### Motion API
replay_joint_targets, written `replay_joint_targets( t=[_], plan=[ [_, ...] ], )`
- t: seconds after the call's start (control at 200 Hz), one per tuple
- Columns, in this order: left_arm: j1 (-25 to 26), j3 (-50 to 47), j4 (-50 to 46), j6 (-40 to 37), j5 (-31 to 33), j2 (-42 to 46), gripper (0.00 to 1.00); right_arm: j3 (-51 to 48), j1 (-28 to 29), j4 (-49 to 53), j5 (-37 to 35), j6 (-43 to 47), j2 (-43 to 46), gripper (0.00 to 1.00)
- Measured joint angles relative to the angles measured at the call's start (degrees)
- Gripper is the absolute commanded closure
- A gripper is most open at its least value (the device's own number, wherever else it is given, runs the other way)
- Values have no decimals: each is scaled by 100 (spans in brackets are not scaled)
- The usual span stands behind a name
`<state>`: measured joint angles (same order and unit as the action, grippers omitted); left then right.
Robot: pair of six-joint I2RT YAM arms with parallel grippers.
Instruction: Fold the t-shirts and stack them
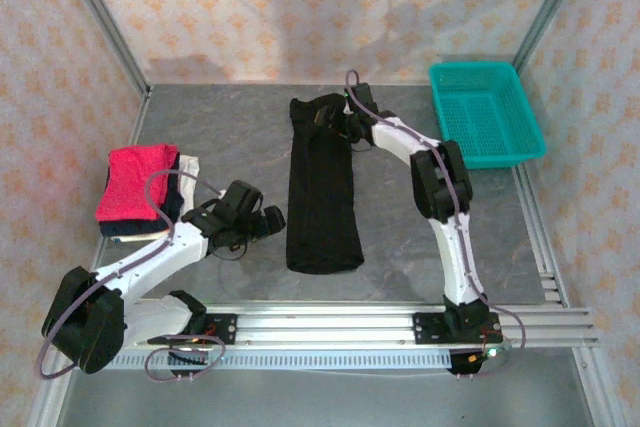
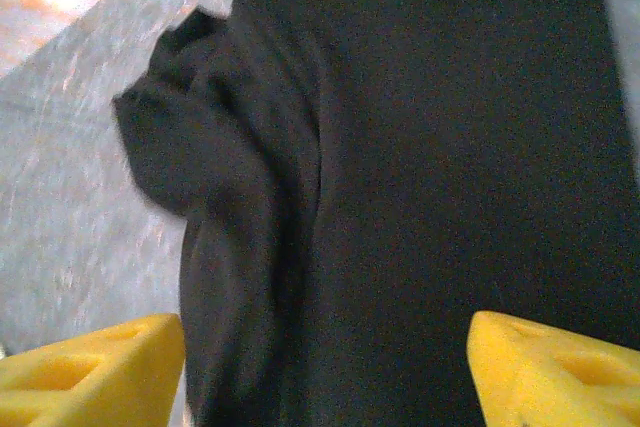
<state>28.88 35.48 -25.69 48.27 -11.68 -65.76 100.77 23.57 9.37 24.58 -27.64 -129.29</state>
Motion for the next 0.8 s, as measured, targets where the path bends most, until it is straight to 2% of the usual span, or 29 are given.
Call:
replay_joint_targets(
  t=[0.22, 0.37, 0.56, 0.676, 0.801],
  plan=[
    [369, -129, 240, -177, -426, -133, 10, -2997, 0, -595, -273, 177, 2848, 22],
    [608, -407, 632, -20, -549, -214, 10, -4631, 0, -529, -214, 120, 4328, 22],
    [688, -721, 1027, 341, -691, -363, 13, -6170, 138, -24, 85, -341, 5438, 25],
    [787, -719, 1054, 535, -560, -428, 17, -6719, 588, 140, 258, -743, 5864, 28],
    [975, -715, 1029, 693, -260, -463, 24, -7169, 1119, 79, 358, -1281, 6065, 36]
  ],
)
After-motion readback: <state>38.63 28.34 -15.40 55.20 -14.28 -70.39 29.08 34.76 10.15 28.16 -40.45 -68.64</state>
